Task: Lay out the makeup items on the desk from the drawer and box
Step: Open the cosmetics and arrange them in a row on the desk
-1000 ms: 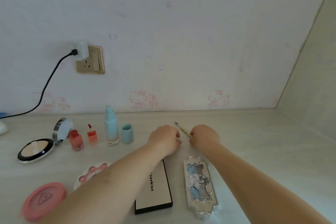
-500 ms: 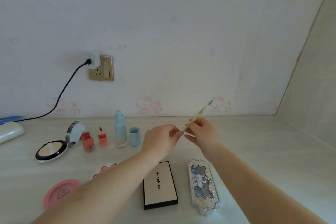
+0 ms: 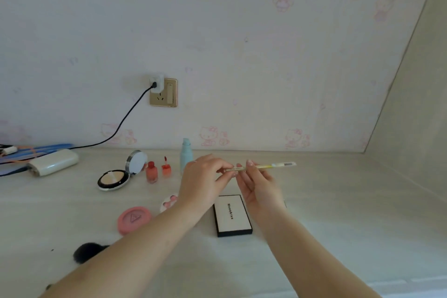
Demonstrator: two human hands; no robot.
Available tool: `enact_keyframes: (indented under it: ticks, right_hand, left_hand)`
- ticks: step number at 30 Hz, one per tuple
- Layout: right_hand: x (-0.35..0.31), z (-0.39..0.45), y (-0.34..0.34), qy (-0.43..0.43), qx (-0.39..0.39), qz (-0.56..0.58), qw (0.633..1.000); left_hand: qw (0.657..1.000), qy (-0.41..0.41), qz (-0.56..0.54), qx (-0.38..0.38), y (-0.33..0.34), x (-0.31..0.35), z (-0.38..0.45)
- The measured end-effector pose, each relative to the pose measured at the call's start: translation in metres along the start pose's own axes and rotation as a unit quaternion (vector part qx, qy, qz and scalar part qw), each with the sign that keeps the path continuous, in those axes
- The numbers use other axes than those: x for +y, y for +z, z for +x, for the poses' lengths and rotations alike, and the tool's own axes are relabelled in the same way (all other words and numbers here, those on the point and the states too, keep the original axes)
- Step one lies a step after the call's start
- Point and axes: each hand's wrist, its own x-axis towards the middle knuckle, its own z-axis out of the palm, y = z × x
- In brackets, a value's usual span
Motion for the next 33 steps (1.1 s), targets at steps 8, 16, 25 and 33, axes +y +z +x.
enact_keyframes:
  ticks: [8,16,25,33]
  right_hand:
    - [0.032,-0.041,0.03,0.012,0.021,-0.042,0.999]
    - [0.064,-0.08,0.051,0.02,0.009,-0.052,0.998]
    - [0.067,-0.092,0.06,-0.002,0.086,0.017,0.996]
    - [0.099,-0.114,0.044,-0.146,-0.147,-0.558,0.804]
  left_hand:
    - [0.999,-0.003,0.032,-0.011,-0.054,-0.01,-0.038]
    - [0.997,0.022,0.067,-0.038,-0.109,-0.016,-0.068]
    - [0.994,-0.061,0.078,-0.043,-0.167,-0.046,-0.102]
    - [0.977,-0.11,0.083,-0.164,-0.201,-0.06,-0.15]
